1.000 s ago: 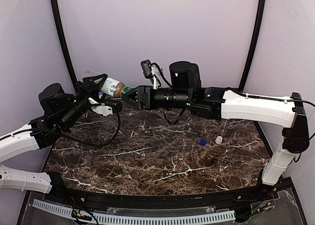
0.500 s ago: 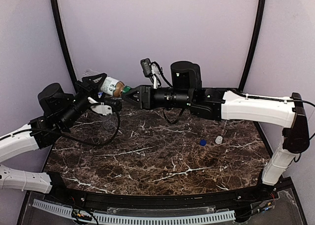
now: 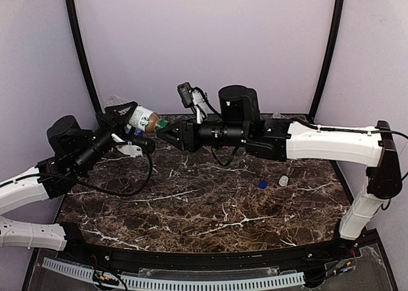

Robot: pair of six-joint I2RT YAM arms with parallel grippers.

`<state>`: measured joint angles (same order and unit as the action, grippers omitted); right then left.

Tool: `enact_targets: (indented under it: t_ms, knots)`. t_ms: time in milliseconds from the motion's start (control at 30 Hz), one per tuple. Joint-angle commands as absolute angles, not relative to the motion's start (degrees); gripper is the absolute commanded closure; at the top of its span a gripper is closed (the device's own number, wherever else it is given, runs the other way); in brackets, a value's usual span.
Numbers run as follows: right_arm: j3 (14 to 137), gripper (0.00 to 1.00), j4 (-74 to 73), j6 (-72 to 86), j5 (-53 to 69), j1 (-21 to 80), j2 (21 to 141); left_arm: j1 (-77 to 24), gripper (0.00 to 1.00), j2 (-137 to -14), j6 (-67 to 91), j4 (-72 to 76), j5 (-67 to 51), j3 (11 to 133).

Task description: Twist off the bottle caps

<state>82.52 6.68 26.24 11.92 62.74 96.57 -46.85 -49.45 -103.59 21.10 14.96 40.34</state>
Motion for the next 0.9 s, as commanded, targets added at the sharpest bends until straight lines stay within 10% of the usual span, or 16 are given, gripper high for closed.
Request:
enact_targets:
  t_ms: [0,267,600,867]
  knots:
    - [79.26,1.0,10.98,4.32,0.62,65.47,92.92,-48.23,0.8,-48.12,-96.35,12.17,11.02,41.94]
    - [76.81,1.0,13.75,-31.09,-12.26,73.32,93.1,-48.25,0.81,-47.95,-85.39,-8.62,8.35,48.09]
    - [73.27,0.99,14.05,-28.65,-15.37,73.74,87.45,-48.25,0.81,-49.81,-69.88,-14.29,8.88,52.82]
    - [74.86,0.38,6.46,7.35,-6.16,67.33,82.53,-48.23,0.81,-51.42,-71.83,-2.12,17.15,48.66]
